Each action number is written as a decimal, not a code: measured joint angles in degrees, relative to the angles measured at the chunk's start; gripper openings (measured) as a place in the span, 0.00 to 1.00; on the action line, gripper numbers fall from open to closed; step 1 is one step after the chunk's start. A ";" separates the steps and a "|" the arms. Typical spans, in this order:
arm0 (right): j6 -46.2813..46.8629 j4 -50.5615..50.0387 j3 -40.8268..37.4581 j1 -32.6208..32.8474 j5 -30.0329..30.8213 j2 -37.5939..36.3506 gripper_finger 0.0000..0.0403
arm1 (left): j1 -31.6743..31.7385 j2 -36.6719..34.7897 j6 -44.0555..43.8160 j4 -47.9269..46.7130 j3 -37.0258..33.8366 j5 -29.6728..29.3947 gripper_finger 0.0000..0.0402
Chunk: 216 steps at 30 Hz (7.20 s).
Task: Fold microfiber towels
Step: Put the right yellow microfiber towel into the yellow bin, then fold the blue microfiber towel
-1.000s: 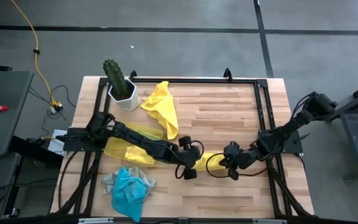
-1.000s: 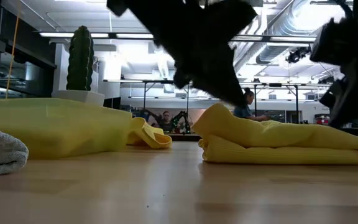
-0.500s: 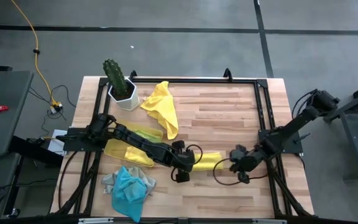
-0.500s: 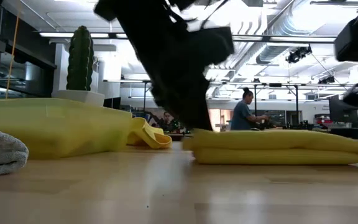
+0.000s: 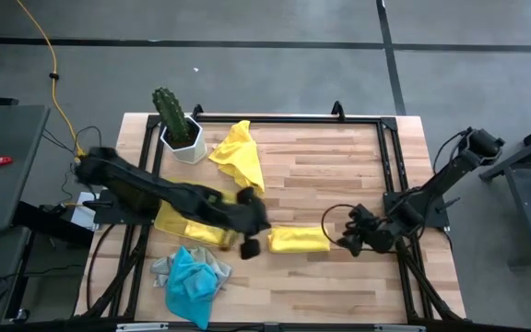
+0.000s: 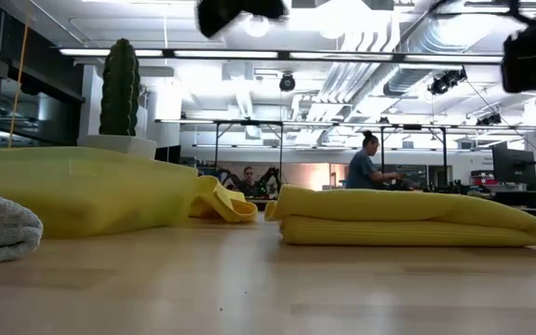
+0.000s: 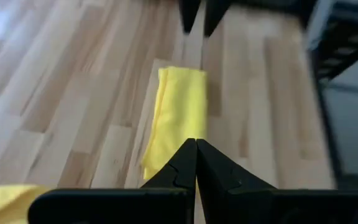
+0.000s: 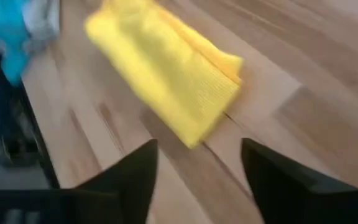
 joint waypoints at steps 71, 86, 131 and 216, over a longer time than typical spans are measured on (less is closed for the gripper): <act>-66.77 -22.66 48.40 -17.79 -3.49 30.07 0.00 | 13.16 0.53 -6.75 38.80 -15.14 29.11 0.69; -76.33 -25.95 52.05 -17.91 -0.79 27.18 0.00 | 12.65 1.51 -8.94 36.63 -14.18 23.76 0.69; -64.65 -20.61 52.05 -21.54 -5.25 25.81 0.00 | 10.12 -3.05 -0.31 31.91 -14.18 16.76 0.12; -55.87 -40.76 55.48 -23.37 6.60 17.35 0.59 | 27.72 1.75 41.39 -46.89 0.27 28.96 0.47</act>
